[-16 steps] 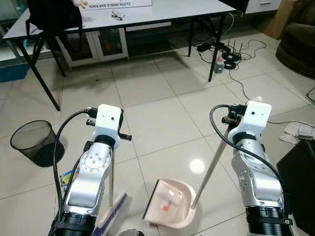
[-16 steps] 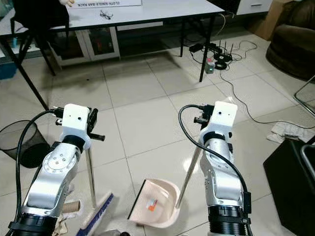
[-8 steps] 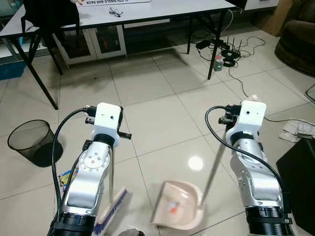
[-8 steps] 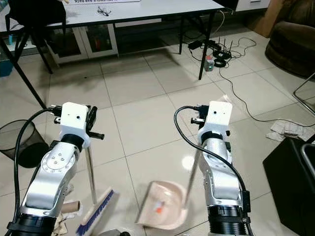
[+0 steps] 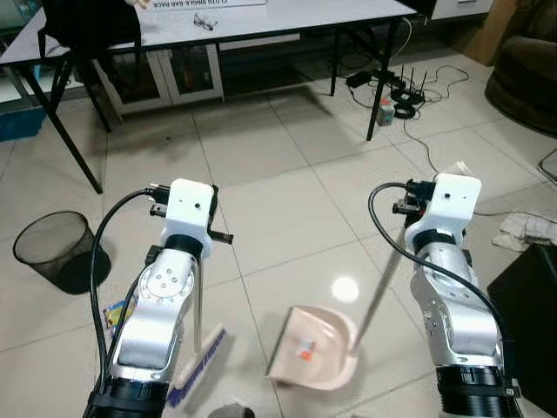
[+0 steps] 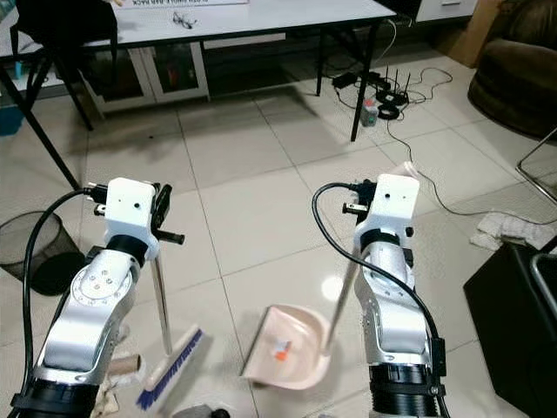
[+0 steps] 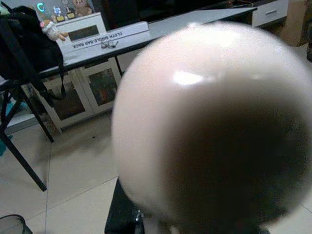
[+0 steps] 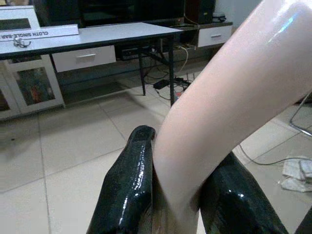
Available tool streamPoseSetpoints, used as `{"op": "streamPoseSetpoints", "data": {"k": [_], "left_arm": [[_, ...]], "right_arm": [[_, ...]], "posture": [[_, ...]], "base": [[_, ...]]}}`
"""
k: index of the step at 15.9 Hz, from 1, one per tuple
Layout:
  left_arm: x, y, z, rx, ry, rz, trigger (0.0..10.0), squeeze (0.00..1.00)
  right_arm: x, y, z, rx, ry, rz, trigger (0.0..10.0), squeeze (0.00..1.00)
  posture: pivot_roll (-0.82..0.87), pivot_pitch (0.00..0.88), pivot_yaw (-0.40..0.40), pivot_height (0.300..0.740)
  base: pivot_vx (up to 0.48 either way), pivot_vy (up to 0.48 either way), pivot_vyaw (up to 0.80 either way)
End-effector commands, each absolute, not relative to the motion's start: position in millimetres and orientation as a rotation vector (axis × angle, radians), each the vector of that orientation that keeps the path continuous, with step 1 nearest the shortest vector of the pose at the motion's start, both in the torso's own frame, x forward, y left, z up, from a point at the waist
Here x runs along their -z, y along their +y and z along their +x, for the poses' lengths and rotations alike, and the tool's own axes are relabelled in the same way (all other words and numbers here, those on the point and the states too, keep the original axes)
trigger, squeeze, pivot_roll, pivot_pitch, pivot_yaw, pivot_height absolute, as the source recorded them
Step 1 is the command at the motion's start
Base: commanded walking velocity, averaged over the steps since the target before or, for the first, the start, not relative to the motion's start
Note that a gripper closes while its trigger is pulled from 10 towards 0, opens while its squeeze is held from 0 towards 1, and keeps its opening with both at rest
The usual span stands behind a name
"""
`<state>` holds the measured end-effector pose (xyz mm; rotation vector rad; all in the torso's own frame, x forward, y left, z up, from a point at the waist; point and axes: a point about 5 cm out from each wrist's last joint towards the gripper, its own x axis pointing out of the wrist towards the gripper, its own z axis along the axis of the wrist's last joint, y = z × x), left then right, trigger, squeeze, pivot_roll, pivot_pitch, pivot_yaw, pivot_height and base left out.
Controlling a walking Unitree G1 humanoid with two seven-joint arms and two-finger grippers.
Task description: Sweep floor
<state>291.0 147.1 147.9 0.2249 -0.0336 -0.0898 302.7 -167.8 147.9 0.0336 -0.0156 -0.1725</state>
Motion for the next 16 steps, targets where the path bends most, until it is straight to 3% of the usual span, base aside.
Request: {"op": "streamPoseSetpoints", "data": {"k": [1, 16], "left_arm": [[-152.2, 148.1, 289.6, 0.091, -0.052, 0.239, 10.0, 0.00], [-158.9, 150.4, 290.9, 0.081, -0.075, 0.247, 10.0, 0.00]], "right_arm": [[-157.6, -165.9, 302.7, 0.156, -0.056, 0.048, 10.0, 0.00], [-155.6, -166.5, 302.7, 0.146, -0.036, 0.039, 10.0, 0.00]], "posture": [[-0.03, 0.021, 0.023, 0.740], [-0.03, 0.033, 0.017, 0.740]], "base": [[-0.277, 0.000, 0.00], [-0.286, 0.000, 0.00]]}}
